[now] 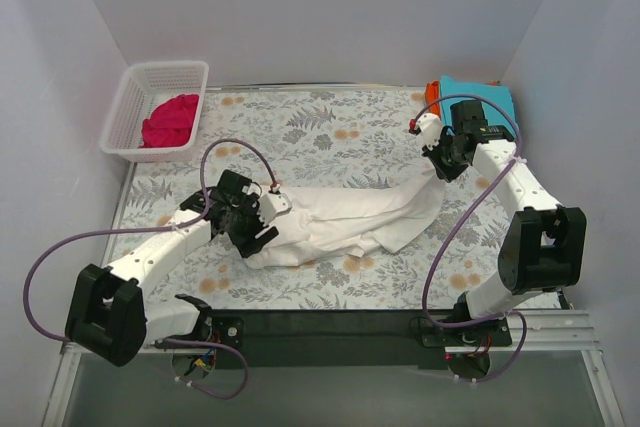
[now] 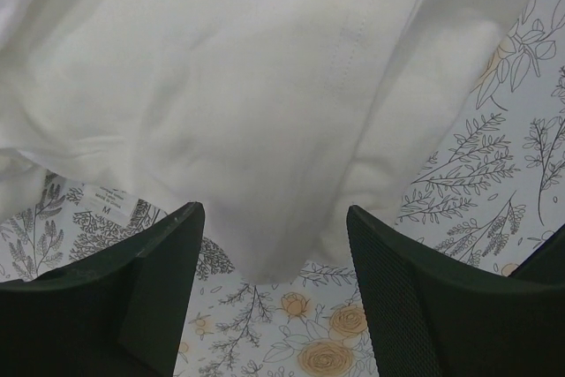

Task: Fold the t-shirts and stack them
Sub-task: Flatten the tshirt out

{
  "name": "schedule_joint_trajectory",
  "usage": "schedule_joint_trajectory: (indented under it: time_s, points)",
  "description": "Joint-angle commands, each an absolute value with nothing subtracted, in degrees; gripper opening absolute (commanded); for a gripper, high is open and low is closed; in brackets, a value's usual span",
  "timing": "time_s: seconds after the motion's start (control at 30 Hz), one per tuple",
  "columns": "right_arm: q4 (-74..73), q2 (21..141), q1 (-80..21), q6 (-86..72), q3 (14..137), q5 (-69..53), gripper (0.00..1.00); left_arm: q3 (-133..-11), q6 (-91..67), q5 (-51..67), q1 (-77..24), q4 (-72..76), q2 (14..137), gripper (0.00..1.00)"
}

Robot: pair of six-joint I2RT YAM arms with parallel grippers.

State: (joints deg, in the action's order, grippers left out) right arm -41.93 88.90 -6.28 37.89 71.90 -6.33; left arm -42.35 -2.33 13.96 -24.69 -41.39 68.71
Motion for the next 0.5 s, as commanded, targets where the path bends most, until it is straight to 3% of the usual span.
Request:
schedule_joint_trajectory:
  time_s: [0.0, 0.33, 0.47]
  points:
    - [-41.13, 87.45, -6.42, 37.88, 72.6, -6.15, 0.01, -41.66, -1.67, 11.6, -26.27, -38.41, 69.69, 0.61]
    - [-41.13, 87.89, -6.5, 37.79, 72.25, -5.98, 0.01, -38.41, -2.28, 5.72, -27.07, -31.04, 70.13, 0.61]
    - [-41.13, 87.98, -6.5, 37.79, 72.6, -5.71, 0.01, -38.84, -2.98, 1.68, -27.07, -29.18, 71.89, 0.43]
